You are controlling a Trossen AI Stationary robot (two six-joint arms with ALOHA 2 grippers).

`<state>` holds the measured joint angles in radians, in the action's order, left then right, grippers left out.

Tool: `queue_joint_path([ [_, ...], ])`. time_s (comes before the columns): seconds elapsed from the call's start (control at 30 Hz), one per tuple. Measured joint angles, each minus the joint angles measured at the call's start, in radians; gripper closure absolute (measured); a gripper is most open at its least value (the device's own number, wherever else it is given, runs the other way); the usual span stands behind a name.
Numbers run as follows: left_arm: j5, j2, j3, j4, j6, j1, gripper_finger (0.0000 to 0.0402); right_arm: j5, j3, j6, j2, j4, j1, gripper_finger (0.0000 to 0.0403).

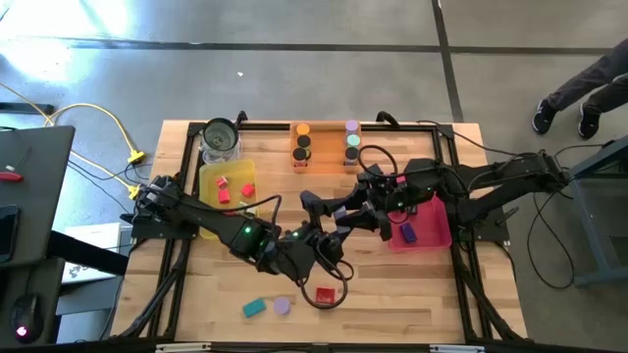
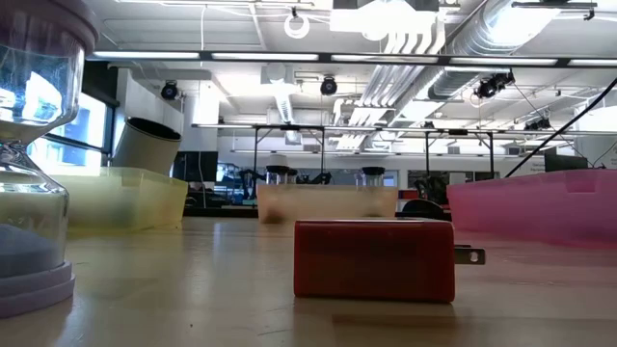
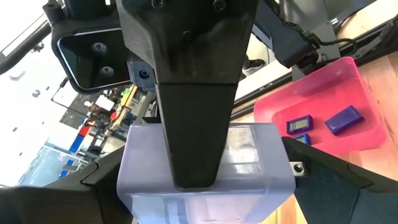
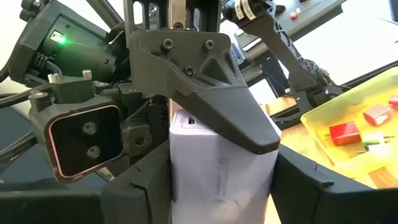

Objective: Pick & Place Office items
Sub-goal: Put the blue charger in the yellow bin

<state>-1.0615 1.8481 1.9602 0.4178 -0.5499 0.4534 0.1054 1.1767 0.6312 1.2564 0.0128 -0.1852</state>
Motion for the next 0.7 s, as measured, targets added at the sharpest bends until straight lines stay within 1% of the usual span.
queue_joint_path([
  [0.1, 0.004, 0.0, 0.0, -0.003, -0.001, 0.0, 0.007, 0.024, 0.0, -0.001, 0.0, -0.002, 0.001, 0.019],
  [0.3, 0.01, 0.0, 0.0, -0.003, -0.013, 0.0, 0.007, 0.034, 0.0, -0.012, 0.0, -0.018, -0.001, 0.0132],
  [0.47, 0.006, 0.0, 0.0, -0.002, -0.024, 0.002, 0.007, 0.077, 0.0, -0.107, -0.023, -0.059, 0.036, 0.0098],
  [0.57, 0.002, -0.004, 0.0, 0.016, 0.005, 0.011, 0.007, 0.032, 0.0, -0.109, -0.055, -0.116, 0.057, 0.0088],
  [0.63, 0.021, -0.008, 0.0, 0.06, 0.055, 0.012, 0.007, -0.036, 0.0, -0.118, -0.081, -0.176, 0.067, 0.0086],
  [0.7, 0.05, -0.019, 0.0, 0.149, 0.138, 0.014, 0.007, -0.133, 0.0, -0.13, -0.111, -0.251, 0.072, 0.0085],
])
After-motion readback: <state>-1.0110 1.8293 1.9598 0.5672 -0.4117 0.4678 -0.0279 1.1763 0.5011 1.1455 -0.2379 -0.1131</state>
